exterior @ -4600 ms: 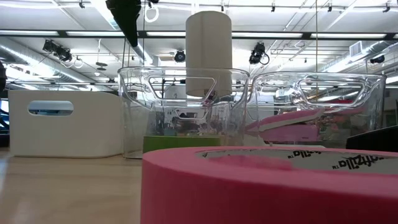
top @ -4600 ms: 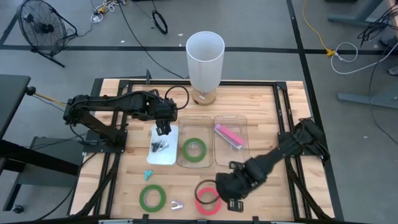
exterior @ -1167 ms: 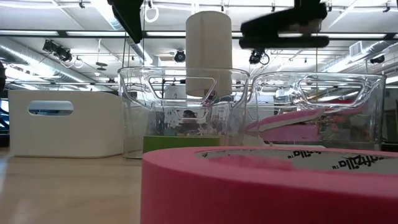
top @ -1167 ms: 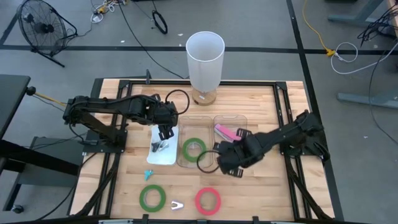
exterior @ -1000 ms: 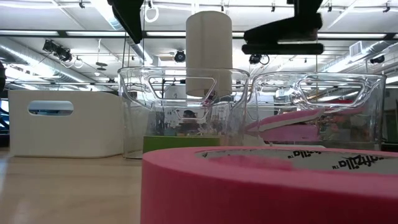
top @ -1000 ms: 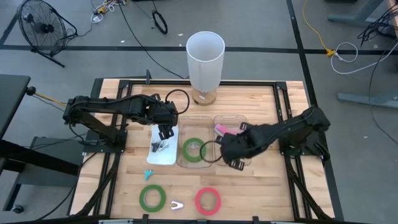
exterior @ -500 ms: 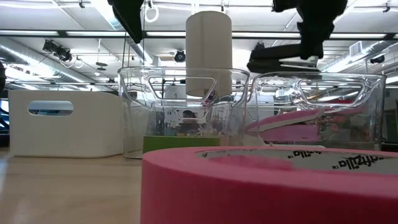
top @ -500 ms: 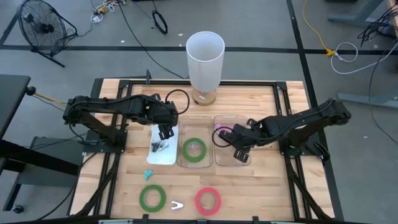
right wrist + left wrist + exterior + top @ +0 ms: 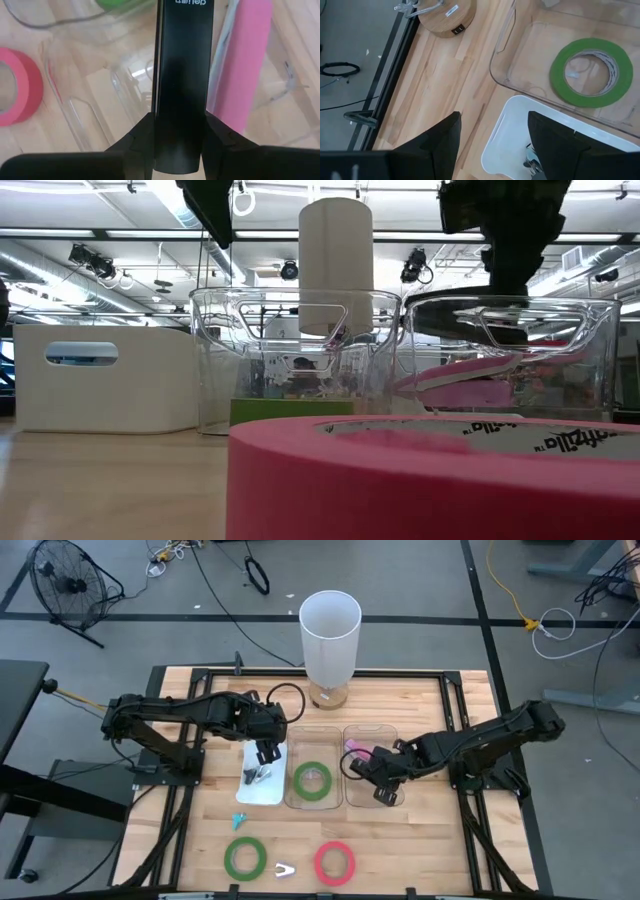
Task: Pick and place Stapler, Stapler remover, tape
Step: Put the black stapler into the right transparent bin
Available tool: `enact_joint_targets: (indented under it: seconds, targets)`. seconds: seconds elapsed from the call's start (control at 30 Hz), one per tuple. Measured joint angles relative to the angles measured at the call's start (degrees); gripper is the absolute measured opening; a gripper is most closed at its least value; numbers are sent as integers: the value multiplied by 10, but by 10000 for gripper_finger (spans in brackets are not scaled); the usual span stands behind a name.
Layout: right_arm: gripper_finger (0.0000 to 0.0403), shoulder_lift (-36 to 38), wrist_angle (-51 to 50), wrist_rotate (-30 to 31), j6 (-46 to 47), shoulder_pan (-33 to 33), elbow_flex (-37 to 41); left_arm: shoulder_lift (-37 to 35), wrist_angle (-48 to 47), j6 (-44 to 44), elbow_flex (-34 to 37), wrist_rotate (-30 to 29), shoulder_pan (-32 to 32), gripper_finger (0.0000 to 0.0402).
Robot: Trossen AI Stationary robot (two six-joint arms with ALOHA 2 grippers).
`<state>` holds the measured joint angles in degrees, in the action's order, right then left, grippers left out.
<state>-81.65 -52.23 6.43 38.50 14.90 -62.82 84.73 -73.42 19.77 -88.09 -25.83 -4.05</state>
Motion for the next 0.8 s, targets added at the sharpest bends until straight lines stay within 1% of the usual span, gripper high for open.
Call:
enact_joint_targets:
  seconds: [0.13, 0.8]
  targets:
    - [100, 0, 38, -15, -6, 1, 18, 0, 4, 0, 0, 0, 0, 233]
    - [100, 0, 72, -26, 15, 2, 69, 0, 8, 0, 0, 0, 0, 233]
